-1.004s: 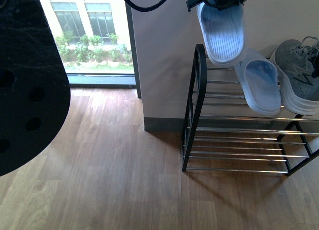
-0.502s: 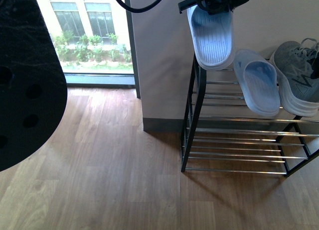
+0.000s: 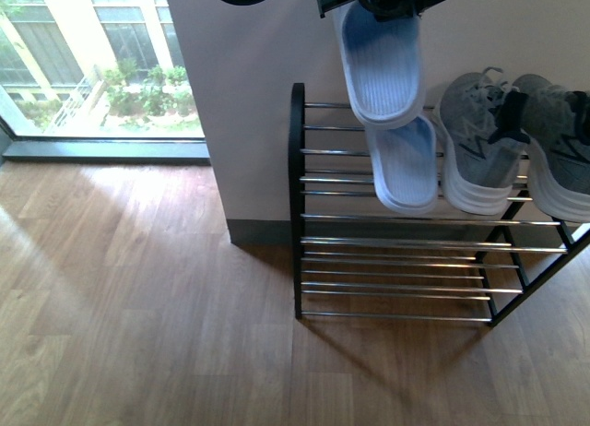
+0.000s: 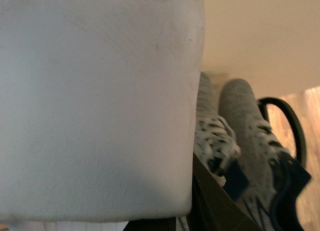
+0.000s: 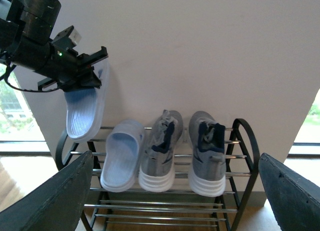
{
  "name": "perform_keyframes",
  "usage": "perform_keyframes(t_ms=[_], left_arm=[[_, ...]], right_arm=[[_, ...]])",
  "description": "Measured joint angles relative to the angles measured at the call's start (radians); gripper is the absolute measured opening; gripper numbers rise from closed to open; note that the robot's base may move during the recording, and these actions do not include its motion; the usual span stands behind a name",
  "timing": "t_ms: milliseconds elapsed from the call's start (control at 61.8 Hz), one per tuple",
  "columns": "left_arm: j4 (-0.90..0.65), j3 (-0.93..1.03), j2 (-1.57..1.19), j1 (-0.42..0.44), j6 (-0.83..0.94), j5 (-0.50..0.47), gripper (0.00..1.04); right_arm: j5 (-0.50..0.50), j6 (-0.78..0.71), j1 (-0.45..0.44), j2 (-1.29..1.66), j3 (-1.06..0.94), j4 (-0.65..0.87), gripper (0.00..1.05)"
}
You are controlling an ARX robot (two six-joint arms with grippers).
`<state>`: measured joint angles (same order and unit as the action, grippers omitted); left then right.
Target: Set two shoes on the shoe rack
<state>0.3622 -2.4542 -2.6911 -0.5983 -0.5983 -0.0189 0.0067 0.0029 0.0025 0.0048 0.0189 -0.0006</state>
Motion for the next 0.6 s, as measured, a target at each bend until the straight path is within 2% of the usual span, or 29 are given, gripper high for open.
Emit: perform_keyframes(t_ms=[130,275,470,599], left_arm=[[-0.008,0.106,0.044,-0.002,-0.016,-0.048,0.02],[-0.045,0.305,0.145,0.035,-0.038,-0.103,0.02],[-0.04,0.328,0.152,0.102,-0.041,-0.039,0.02],[-0.019,0.253,0.1,0.112,-0.065,0.013,0.02]], right_arm=[[-0.003,0.0,0.0,-0.001,0.0,0.0,0.96],[-0.004,0.0,0.0,-0.001,0.0,0.0,0.96],[-0.004,0.0,0.0,-0.001,0.0,0.0,0.96],[-0.004,0.0,0.0,-0.001,0.0,0.0,0.96]])
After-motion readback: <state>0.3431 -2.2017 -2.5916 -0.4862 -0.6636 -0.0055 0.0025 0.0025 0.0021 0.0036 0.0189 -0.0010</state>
